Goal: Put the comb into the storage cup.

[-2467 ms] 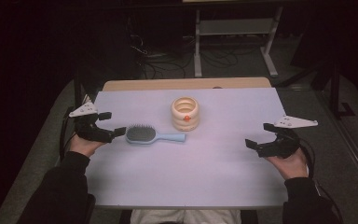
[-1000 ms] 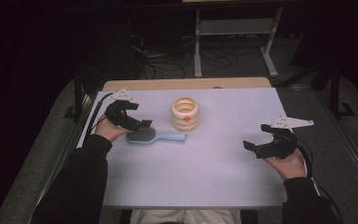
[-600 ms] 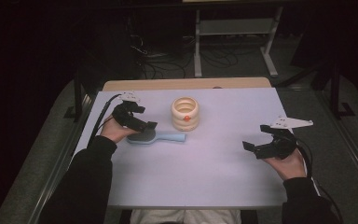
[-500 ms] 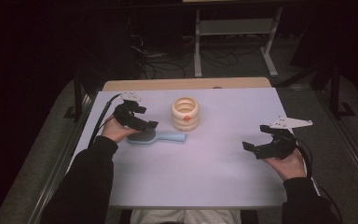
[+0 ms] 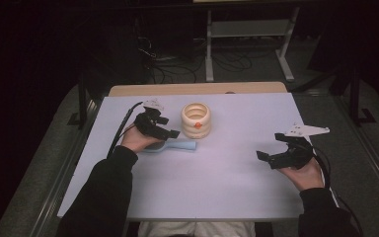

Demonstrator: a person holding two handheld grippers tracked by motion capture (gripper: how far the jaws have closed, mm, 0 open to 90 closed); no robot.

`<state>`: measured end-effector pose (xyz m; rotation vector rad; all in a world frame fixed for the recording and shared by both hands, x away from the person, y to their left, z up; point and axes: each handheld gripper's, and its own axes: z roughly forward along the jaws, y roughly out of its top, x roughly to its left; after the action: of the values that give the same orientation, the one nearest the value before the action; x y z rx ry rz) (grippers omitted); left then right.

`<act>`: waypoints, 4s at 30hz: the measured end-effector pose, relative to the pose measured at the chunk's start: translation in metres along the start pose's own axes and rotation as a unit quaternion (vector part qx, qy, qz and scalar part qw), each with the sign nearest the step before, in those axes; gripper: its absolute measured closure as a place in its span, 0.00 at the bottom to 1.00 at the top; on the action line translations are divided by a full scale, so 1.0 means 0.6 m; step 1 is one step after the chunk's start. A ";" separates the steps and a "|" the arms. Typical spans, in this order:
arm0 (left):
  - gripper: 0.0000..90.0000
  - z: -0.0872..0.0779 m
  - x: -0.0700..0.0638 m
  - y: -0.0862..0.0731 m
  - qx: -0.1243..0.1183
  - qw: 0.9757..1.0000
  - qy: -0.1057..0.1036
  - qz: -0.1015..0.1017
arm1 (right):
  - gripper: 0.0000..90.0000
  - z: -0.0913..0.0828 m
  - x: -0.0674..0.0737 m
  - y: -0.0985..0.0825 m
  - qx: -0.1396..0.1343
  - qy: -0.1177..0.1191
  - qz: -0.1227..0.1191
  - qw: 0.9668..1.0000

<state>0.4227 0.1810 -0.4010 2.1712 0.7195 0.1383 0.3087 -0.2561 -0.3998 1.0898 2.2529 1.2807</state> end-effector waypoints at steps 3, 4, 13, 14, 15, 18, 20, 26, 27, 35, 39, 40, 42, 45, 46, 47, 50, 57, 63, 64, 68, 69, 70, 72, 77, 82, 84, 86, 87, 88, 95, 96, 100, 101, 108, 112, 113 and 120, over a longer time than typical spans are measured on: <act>0.24 0.011 -0.001 -0.001 0.008 1.000 -0.003 0.000 | 0.00 0.002 0.001 0.000 0.003 0.000 -0.001 1.000; 0.25 0.014 -0.001 -0.002 0.011 1.000 -0.002 0.001 | 0.00 0.002 0.001 0.000 0.004 0.001 -0.002 1.000; 0.43 0.040 -0.003 -0.008 0.020 1.000 0.007 -0.009 | 0.00 0.004 0.001 -0.001 0.008 0.001 -0.005 1.000; 0.43 0.042 -0.003 -0.009 0.022 1.000 0.008 -0.005 | 0.00 0.004 0.001 -0.001 0.008 0.001 -0.005 1.000; 0.45 0.044 -0.003 -0.010 0.020 1.000 0.009 -0.004 | 0.00 0.004 0.002 -0.001 0.008 0.001 -0.005 1.000; 0.52 0.046 -0.004 -0.012 0.010 1.000 0.010 -0.004 | 0.00 0.006 0.004 0.000 0.009 0.003 -0.008 1.000; 0.59 0.049 -0.004 -0.012 0.013 1.000 0.009 -0.004 | 0.00 0.007 0.006 0.000 0.011 0.004 -0.009 1.000; 0.68 0.059 -0.007 -0.016 0.027 0.999 0.025 0.003 | 0.00 0.006 0.005 0.000 0.009 0.003 -0.009 1.000; 0.74 0.061 -0.008 -0.017 0.029 0.999 0.028 0.006 | 0.00 0.007 0.006 0.000 0.011 0.002 -0.010 1.000; 0.89 0.079 -0.011 -0.019 0.054 0.998 0.027 0.012 | 0.00 0.007 0.008 0.001 0.013 -0.003 -0.016 1.000; 0.91 0.088 -0.015 -0.020 0.068 0.996 0.048 0.031 | 0.00 0.010 0.006 -0.001 0.021 -0.003 -0.016 1.000; 0.92 0.089 -0.014 -0.020 0.067 0.996 0.045 0.029 | 0.00 0.011 0.005 -0.001 0.024 -0.004 -0.016 1.000; 0.93 0.089 -0.014 -0.021 0.065 0.997 0.043 0.028 | 0.00 0.011 0.005 -0.001 0.025 -0.005 -0.016 1.000; 0.98 0.090 -0.017 -0.020 0.072 0.996 0.048 0.034 | 0.00 0.011 0.004 -0.001 0.024 -0.005 -0.016 1.000; 0.99 0.091 -0.017 -0.020 0.072 0.996 0.047 0.035 | 0.00 0.010 0.004 -0.001 0.023 -0.005 -0.015 1.000; 0.97 0.090 -0.017 -0.019 0.070 0.996 0.049 0.038 | 0.00 0.010 0.005 -0.001 0.024 -0.005 -0.016 1.000; 0.99 0.091 -0.016 -0.018 0.070 0.996 0.051 0.026 | 0.00 0.010 0.005 -0.001 0.022 -0.005 -0.015 1.000; 1.00 0.093 -0.019 -0.018 0.077 0.996 0.044 0.026 | 0.00 0.010 0.005 -0.001 0.022 -0.004 -0.015 1.000; 1.00 0.090 -0.018 -0.017 0.078 0.996 0.035 0.019 | 0.00 0.011 0.005 -0.001 0.023 -0.003 -0.015 1.000; 1.00 0.091 -0.019 -0.017 0.078 0.996 0.035 0.017 | 0.00 0.011 0.005 -0.001 0.023 -0.003 -0.015 1.000; 1.00 0.101 -0.027 -0.017 0.103 0.994 0.027 0.035 | 0.00 0.011 0.004 -0.001 0.023 -0.004 -0.015 1.000; 1.00 0.101 -0.027 -0.017 0.103 0.994 0.027 0.035 | 0.00 0.011 0.004 -0.001 0.023 -0.004 -0.015 1.000; 1.00 0.103 -0.029 -0.018 0.108 0.993 0.024 0.039 | 0.00 0.011 0.004 -0.001 0.023 -0.004 -0.015 1.000; 1.00 0.104 -0.034 -0.019 0.113 0.992 0.021 0.043 | 0.00 0.010 0.004 -0.001 0.021 -0.003 -0.015 1.000; 1.00 0.100 -0.042 -0.022 0.116 0.992 0.016 0.047 | 0.00 0.009 0.005 -0.001 0.020 -0.002 -0.015 1.000; 1.00 0.096 -0.047 -0.031 0.112 0.993 0.008 0.044 | 0.00 0.009 0.005 -0.002 0.021 -0.003 -0.014 1.000; 1.00 0.094 -0.048 -0.035 0.115 0.992 0.007 0.044 | 0.00 0.009 0.005 -0.002 0.021 -0.003 -0.014 1.000; 1.00 0.091 -0.048 -0.038 0.114 0.993 0.006 0.042 | 0.00 0.009 0.005 -0.002 0.021 -0.003 -0.013 1.000; 1.00 0.090 -0.049 -0.040 0.113 0.993 0.005 0.041 | 0.00 0.009 0.005 -0.002 0.021 -0.003 -0.013 1.000; 1.00 0.088 -0.050 -0.041 0.114 0.993 0.004 0.042 | 0.00 0.009 0.004 -0.002 0.020 -0.003 -0.013 1.000; 1.00 0.078 -0.057 -0.052 0.121 0.991 -0.006 0.047 | 0.00 0.009 0.004 -0.003 0.022 -0.001 -0.010 1.000; 1.00 0.076 -0.058 -0.054 0.121 0.992 -0.007 0.046 | 0.00 0.009 0.004 -0.003 0.021 -0.002 -0.010 1.000; 1.00 0.070 -0.061 -0.060 0.124 0.991 -0.013 0.047 | 0.00 0.009 0.003 -0.003 0.022 -0.002 -0.007 1.000; 1.00 0.069 -0.062 -0.061 0.125 0.991 -0.013 0.047 | 0.00 0.010 0.003 -0.003 0.023 -0.002 -0.008 1.000; 1.00 0.052 -0.074 -0.075 0.140 0.988 -0.016 0.060 | 0.00 0.008 0.002 -0.003 0.020 -0.002 -0.006 1.000; 1.00 0.042 -0.077 -0.085 0.142 0.987 -0.021 0.065 | 0.00 0.009 0.002 -0.004 0.021 -0.002 -0.006 1.000; 1.00 0.039 -0.077 -0.089 0.142 0.988 -0.022 0.064 | 0.00 0.010 0.003 -0.004 0.022 -0.001 -0.005 1.000; 1.00 0.015 -0.073 -0.111 0.145 0.987 -0.021 0.058 | 0.00 0.011 0.003 -0.005 0.023 -0.001 -0.003 1.000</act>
<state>0.3595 0.1842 -0.4504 2.4878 0.6207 0.0489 0.3101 -0.2520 -0.4057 1.0986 2.2924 1.2298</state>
